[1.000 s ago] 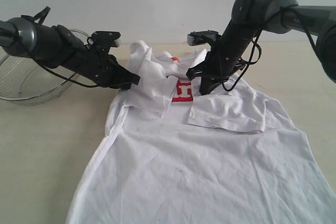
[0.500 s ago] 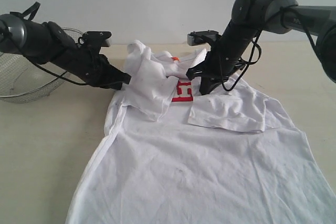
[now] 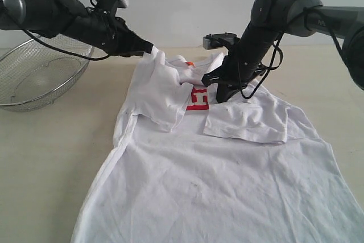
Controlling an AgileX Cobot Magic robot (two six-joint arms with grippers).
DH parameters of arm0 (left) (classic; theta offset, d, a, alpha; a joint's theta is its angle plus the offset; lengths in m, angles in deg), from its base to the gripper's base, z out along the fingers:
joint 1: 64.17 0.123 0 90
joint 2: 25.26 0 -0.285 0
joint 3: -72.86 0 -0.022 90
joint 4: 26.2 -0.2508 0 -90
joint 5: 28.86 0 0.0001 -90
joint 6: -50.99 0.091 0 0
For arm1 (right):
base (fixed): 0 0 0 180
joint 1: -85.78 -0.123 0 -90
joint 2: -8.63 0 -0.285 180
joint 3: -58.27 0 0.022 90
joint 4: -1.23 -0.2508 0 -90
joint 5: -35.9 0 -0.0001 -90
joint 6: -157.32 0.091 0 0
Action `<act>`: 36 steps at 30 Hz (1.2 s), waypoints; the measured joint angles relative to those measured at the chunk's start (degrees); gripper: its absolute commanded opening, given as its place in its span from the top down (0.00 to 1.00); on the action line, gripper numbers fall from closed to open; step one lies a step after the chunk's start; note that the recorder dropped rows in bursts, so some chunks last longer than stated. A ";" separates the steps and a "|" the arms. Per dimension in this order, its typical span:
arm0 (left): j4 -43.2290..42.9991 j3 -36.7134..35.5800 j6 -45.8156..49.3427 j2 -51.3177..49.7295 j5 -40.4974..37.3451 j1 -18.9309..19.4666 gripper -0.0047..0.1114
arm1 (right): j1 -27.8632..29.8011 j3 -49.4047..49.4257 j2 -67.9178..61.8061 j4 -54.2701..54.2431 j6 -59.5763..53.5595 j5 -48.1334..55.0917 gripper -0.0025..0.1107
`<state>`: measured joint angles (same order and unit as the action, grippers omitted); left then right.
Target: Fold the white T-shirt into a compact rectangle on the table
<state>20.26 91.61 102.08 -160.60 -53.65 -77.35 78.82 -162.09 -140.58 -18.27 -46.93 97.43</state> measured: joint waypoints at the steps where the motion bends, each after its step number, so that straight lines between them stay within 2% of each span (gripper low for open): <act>1: 0.22 1.15 0.00 -0.90 0.00 0.00 0.92 | 0.00 0.00 0.00 0.00 0.00 0.00 0.98; 5: 1.89 6.34 0.13 -5.33 -4.35 -0.24 0.92 | 0.00 0.00 0.00 0.00 0.00 -0.04 0.98; 17: 1.18 10.63 -0.95 -12.84 -3.82 -0.55 0.92 | 0.00 0.00 0.00 0.00 0.24 -0.18 0.98; 27: -15.72 10.86 -13.52 -12.96 -1.98 -0.43 0.92 | -0.21 0.00 0.00 1.31 1.68 -0.27 0.98; 36: -17.39 10.99 -15.43 -13.29 -1.98 1.21 0.92 | -0.45 -0.31 0.00 4.03 5.22 -0.98 0.98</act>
<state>2.86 102.60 86.65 -173.90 -55.62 -76.14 78.37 -162.41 -140.58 -14.24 -41.71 96.45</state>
